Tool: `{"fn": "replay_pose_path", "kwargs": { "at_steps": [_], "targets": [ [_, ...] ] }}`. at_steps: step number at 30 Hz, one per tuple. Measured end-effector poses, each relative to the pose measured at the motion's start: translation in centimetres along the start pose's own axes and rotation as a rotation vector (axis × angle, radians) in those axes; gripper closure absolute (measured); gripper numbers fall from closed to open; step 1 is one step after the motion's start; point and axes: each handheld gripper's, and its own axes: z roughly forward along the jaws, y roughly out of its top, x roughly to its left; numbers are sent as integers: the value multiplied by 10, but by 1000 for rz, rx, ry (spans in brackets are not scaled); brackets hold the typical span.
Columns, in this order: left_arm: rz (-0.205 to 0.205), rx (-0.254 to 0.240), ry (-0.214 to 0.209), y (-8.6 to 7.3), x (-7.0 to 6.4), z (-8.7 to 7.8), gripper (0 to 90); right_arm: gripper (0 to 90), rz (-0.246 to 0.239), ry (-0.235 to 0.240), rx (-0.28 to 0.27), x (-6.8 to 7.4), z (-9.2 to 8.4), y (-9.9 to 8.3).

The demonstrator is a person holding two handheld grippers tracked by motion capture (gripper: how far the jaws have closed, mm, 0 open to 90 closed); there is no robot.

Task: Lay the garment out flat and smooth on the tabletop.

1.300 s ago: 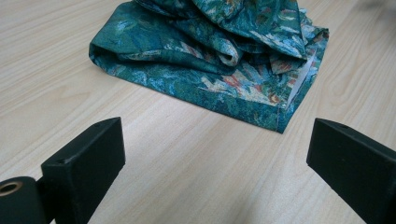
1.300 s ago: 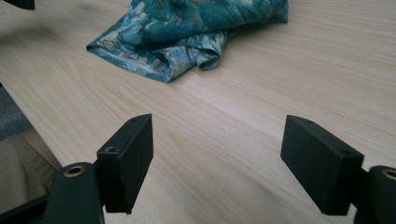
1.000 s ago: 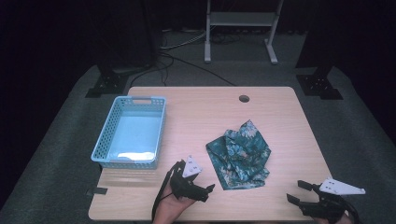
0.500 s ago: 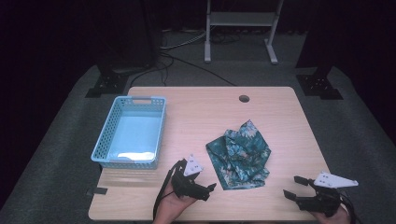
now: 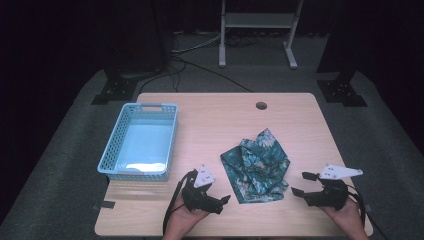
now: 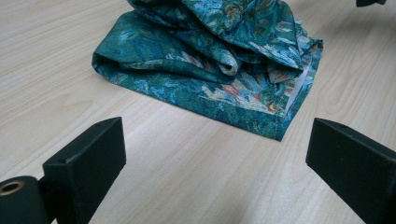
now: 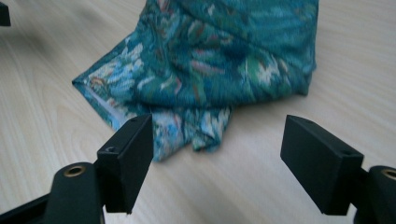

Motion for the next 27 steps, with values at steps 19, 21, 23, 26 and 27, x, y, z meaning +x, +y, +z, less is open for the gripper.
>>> {"fn": "replay_pose_path", "kwargs": {
  "at_steps": [19, 21, 23, 26, 27],
  "targets": [
    [-20, -6, -12, -1, 2, -2, 41, 250, -65, 43, 34, -2, 40, 47],
    [-21, -5, -11, -1, 2, -2, 41, 250, -73, 47, 39, -2, 45, 51],
    [-25, -9, -12, -1, 3, -3, 41, 250, -81, 51, 46, -1, 50, 54],
    [-25, -13, -11, 0, 3, -4, 41, 250, -103, 53, 63, 1, 57, 60],
    [-27, -16, -13, 0, 3, -5, 41, 250, -109, 54, 64, 2, 59, 62]
  ]
}}
